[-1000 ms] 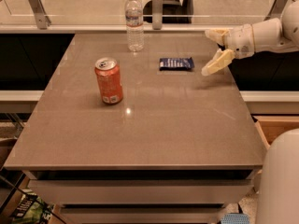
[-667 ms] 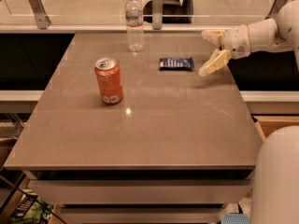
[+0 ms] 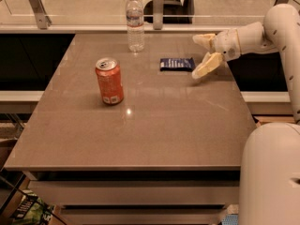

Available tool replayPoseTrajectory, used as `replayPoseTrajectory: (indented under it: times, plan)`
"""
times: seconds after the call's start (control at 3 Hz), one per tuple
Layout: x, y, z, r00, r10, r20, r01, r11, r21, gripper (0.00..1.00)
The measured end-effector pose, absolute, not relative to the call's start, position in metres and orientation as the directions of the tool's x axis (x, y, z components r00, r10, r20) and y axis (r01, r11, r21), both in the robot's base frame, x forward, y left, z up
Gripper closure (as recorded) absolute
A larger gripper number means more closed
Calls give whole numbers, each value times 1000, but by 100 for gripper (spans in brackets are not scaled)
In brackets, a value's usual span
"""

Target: Pick rxbar blueberry

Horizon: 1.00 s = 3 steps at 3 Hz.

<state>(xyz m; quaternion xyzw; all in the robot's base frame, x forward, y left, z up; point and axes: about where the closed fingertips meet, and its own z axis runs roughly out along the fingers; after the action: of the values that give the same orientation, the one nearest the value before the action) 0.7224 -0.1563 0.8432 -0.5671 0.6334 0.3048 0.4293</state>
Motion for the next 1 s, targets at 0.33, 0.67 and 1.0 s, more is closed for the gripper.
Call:
replayPoseTrajectory:
  times: [0.33, 0.67, 1.0]
  plan:
    - [727, -148, 836, 10, -450, -893, -984, 154, -89, 0]
    - [730, -143, 831, 10, -445, -896, -986, 143, -82, 0]
    - [733, -136, 830, 15, -445, -895, -988, 130, -81, 0]
